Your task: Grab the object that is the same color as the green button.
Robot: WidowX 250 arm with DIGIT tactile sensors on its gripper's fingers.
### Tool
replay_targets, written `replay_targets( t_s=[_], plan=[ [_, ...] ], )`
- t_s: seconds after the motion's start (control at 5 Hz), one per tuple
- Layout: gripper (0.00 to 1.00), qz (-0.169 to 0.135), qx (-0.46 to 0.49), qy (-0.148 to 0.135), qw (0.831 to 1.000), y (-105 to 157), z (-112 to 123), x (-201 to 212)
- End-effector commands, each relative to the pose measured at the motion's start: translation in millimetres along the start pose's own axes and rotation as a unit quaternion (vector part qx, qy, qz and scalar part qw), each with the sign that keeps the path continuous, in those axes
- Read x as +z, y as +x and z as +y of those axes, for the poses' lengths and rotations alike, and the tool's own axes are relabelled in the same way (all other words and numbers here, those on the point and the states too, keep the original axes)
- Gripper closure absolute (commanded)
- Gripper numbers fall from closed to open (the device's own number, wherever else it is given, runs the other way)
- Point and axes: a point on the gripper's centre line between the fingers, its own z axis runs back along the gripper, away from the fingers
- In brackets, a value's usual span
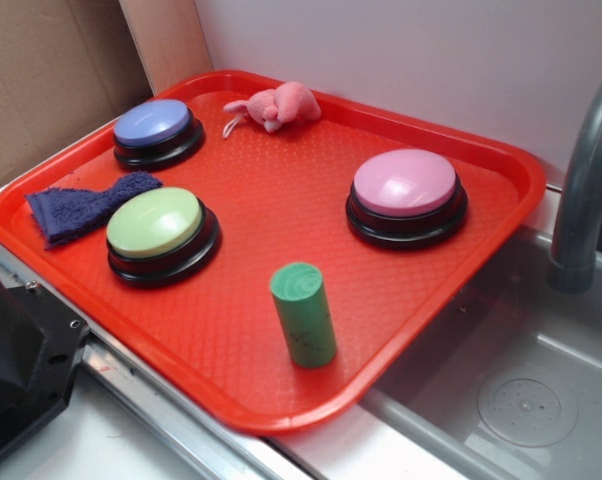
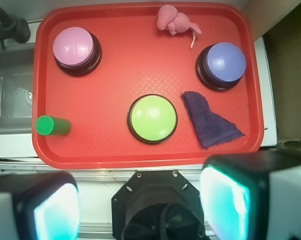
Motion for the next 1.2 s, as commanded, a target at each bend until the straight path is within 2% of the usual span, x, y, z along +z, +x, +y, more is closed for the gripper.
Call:
replay_targets(
  t_s=[0.0,0.2,0.4,0.6,0.8,1.0],
  plan=[
    [0.00,0.000,0.000,0.000,1.000,0,0,0],
    [0.00,-0.017,-0.127,0.011,0.992,12,-36,-15],
    [0.00,0.015,-0.255,0.040,0.966,23,-86,-65],
    [0.00,0.021,-0.373,0.018,0.927,14,-109,-101],
    [0.00,0.044,-0.484,-0.008,0.874,6,-121,-142],
    [0.00,0.053,-0.551,-0.026,0.833,4,-140,-162]
  ],
)
